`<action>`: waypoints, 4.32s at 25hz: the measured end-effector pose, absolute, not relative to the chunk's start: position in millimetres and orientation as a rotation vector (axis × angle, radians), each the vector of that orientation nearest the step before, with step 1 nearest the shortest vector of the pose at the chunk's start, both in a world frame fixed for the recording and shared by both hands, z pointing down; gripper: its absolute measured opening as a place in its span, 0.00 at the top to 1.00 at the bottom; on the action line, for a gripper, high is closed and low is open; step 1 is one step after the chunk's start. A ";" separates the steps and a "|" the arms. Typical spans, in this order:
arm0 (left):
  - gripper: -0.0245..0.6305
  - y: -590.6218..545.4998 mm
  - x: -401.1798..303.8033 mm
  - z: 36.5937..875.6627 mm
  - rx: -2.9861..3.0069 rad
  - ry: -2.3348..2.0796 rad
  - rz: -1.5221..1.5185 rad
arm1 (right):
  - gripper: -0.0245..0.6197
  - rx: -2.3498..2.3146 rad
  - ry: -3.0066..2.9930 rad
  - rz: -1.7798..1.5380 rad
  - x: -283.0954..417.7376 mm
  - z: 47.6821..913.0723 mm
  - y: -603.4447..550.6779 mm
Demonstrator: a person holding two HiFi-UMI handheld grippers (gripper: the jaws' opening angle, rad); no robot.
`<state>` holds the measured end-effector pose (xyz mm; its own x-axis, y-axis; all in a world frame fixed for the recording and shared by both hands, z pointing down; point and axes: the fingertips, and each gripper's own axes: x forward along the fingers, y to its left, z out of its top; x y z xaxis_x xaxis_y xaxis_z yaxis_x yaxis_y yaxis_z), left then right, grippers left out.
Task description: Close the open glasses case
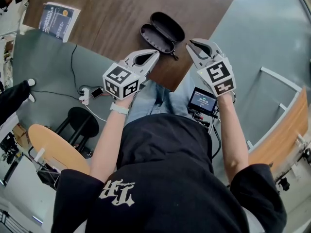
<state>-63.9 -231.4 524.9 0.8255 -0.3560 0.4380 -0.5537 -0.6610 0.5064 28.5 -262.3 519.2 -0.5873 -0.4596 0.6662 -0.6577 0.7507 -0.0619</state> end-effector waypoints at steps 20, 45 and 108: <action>0.95 -269.2 -45.6 592.0 2.254 -0.704 0.611 | 0.91 0.781 -2.298 0.531 46.3 576.1 -331.2; 0.95 -255.8 -59.3 633.2 2.172 -0.687 0.681 | 0.91 0.690 -2.364 0.670 20.4 605.3 -336.3; 0.95 -272.2 -73.9 581.8 2.276 -0.810 0.667 | 0.92 0.632 -2.415 0.604 -68.0 589.1 -251.0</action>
